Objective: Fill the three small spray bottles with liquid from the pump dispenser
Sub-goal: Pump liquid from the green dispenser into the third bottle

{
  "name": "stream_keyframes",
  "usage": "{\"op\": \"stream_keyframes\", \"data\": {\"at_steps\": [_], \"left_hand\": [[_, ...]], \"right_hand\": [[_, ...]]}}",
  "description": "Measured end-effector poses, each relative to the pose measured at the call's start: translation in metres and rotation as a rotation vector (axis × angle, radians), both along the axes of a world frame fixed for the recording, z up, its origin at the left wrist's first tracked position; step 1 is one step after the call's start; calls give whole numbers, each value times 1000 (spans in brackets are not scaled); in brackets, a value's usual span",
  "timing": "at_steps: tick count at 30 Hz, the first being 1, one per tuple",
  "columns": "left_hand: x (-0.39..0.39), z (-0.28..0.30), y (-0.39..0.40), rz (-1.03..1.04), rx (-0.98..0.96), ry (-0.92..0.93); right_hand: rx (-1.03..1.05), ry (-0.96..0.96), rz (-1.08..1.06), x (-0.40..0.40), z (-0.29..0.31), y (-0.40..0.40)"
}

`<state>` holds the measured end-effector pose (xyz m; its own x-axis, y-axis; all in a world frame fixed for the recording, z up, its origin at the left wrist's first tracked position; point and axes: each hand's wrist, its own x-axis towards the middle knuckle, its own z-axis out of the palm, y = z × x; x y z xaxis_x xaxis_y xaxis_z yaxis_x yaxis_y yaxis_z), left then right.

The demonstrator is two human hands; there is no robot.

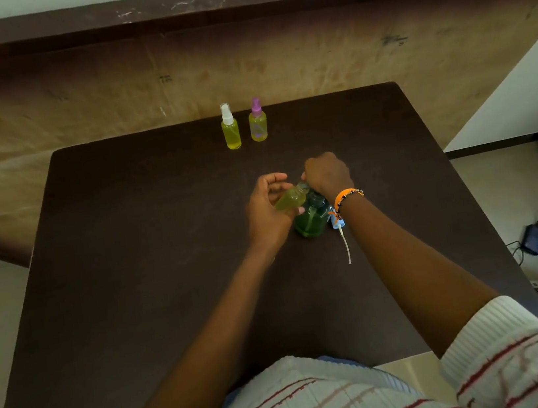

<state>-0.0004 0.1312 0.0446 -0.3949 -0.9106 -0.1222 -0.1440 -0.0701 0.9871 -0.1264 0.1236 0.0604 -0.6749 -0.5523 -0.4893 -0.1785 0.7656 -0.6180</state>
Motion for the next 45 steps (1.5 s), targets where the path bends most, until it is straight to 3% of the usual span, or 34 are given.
{"op": "stream_keyframes", "data": {"at_steps": [17,37,45], "left_hand": [[-2,-1,1,2,7,-3],[-4,-4,0,24,25,-8],[-3,-3,1,8,28,7]], "right_hand": [[73,-72,95,0,8,-4],[88,91,96,-3,2,-1],[63,-48,85,1,10,-4]]}}
